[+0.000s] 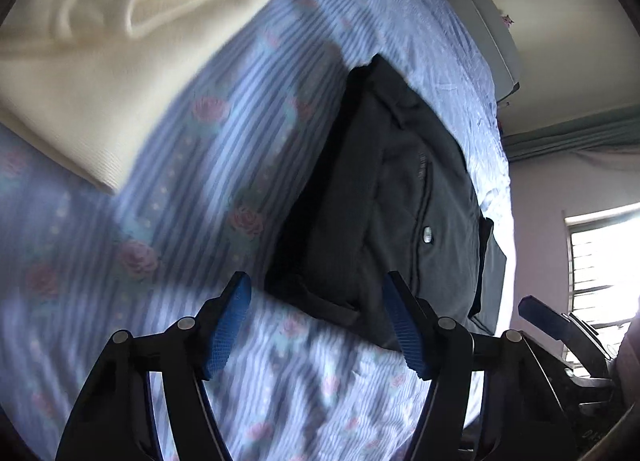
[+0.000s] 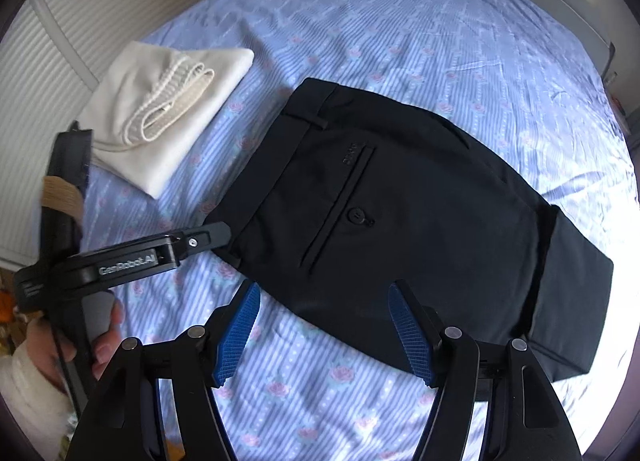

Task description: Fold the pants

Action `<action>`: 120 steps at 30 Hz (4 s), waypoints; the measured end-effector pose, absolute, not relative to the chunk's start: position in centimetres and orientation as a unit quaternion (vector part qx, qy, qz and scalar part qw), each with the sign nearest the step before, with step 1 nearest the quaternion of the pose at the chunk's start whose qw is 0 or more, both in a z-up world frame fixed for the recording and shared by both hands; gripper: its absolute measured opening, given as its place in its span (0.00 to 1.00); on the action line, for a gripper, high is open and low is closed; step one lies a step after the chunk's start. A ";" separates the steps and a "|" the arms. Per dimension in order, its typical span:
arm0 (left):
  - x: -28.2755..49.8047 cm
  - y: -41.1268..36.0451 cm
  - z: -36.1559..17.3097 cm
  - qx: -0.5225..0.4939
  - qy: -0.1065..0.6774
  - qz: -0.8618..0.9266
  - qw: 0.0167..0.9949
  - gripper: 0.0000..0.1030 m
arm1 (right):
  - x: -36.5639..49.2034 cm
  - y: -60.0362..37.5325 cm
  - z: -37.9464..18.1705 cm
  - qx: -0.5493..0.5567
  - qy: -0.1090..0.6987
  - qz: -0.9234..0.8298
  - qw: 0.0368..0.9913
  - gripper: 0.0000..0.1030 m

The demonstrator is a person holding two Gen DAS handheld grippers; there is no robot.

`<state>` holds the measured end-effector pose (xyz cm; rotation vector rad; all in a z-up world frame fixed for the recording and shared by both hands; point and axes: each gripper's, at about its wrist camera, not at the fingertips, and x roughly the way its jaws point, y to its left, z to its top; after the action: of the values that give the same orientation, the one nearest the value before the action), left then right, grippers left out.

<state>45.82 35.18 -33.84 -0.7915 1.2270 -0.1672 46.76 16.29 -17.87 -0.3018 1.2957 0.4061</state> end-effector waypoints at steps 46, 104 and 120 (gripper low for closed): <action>56.3 23.5 -20.1 -0.251 0.586 -0.171 0.751 0.15 | 47.3 5.8 -10.5 -0.034 0.519 0.108 0.847 0.66; 59.6 -24.2 -21.1 0.072 0.646 -0.026 0.760 0.62 | 51.2 -41.9 -20.8 0.146 0.550 0.152 0.808 0.45; 58.7 -23.0 -28.0 -0.003 0.687 -0.009 0.726 0.62 | 54.0 -38.8 -29.5 0.185 0.629 0.155 0.739 0.25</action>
<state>58.70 -22.95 -27.95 -0.0063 1.5155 -0.0200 54.03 -38.80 -29.47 0.4051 1.3815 0.3412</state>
